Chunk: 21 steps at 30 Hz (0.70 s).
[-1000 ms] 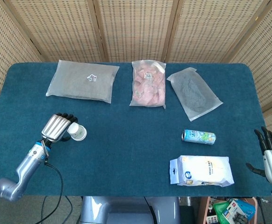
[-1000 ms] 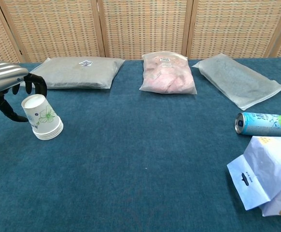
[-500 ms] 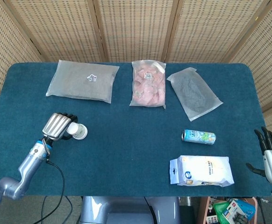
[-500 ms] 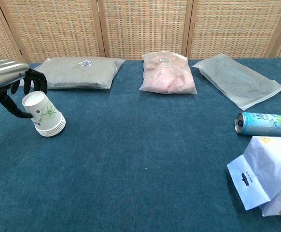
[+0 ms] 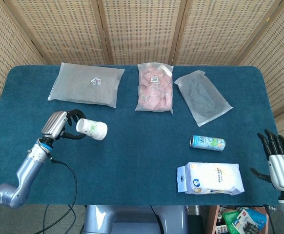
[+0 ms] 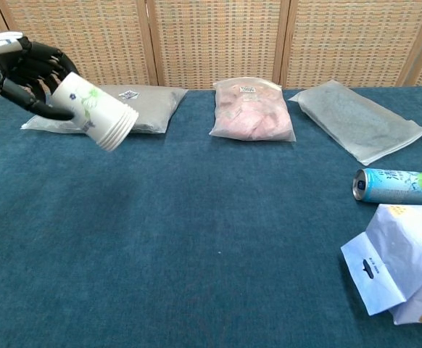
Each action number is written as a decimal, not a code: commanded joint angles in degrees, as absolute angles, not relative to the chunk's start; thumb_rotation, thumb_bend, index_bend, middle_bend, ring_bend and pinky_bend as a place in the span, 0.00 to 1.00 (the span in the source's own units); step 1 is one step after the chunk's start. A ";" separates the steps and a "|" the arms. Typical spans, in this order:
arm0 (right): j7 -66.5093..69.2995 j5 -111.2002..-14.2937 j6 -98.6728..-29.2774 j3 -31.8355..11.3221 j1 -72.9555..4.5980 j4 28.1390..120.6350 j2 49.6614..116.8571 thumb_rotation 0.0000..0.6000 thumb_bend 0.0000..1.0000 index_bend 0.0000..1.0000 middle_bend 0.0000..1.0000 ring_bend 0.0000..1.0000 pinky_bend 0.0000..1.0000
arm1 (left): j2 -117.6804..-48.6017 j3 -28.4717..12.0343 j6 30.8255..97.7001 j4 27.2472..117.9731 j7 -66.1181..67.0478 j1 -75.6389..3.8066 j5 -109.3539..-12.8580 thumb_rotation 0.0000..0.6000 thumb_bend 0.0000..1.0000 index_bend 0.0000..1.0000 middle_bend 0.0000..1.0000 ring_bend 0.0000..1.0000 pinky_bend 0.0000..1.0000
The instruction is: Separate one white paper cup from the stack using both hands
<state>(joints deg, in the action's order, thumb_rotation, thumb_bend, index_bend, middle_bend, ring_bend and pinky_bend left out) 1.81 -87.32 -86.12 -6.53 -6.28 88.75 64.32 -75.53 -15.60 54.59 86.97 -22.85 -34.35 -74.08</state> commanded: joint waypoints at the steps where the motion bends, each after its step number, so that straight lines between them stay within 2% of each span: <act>1: 7.22 -90.53 -87.85 -8.00 -8.31 85.52 64.37 1.00 0.00 0.12 0.06 0.00 0.00 | -72.16 -21.22 47.67 94.02 -33.60 -36.48 -66.46 1.00 0.19 0.52 0.51 0.48 0.55; 5: 10.33 -91.96 -87.94 -9.18 -10.08 83.61 62.85 1.00 0.00 0.19 0.13 0.00 0.00 | -72.34 -24.29 43.00 95.84 -39.19 -38.60 -61.38 1.00 0.19 0.52 0.51 0.48 0.55; 13: 18.21 -93.86 -87.81 -11.53 -14.42 79.71 62.56 1.00 0.00 0.31 0.26 0.12 0.02 | -76.78 -28.86 36.61 95.87 -46.73 -43.26 -53.26 1.00 0.21 0.52 0.51 0.48 0.55; 21: 20.61 -95.24 -85.00 -12.44 -18.59 78.48 61.20 1.00 0.01 0.33 0.29 0.14 0.03 | -81.29 -30.59 33.27 93.01 -47.42 -47.95 -50.08 1.00 0.21 0.52 0.51 0.48 0.55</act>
<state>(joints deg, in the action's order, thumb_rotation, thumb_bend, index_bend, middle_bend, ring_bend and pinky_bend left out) 20.54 -94.94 -85.55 -12.27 -18.03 78.51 61.61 -80.57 -30.30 33.80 93.65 -47.51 -47.23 -50.48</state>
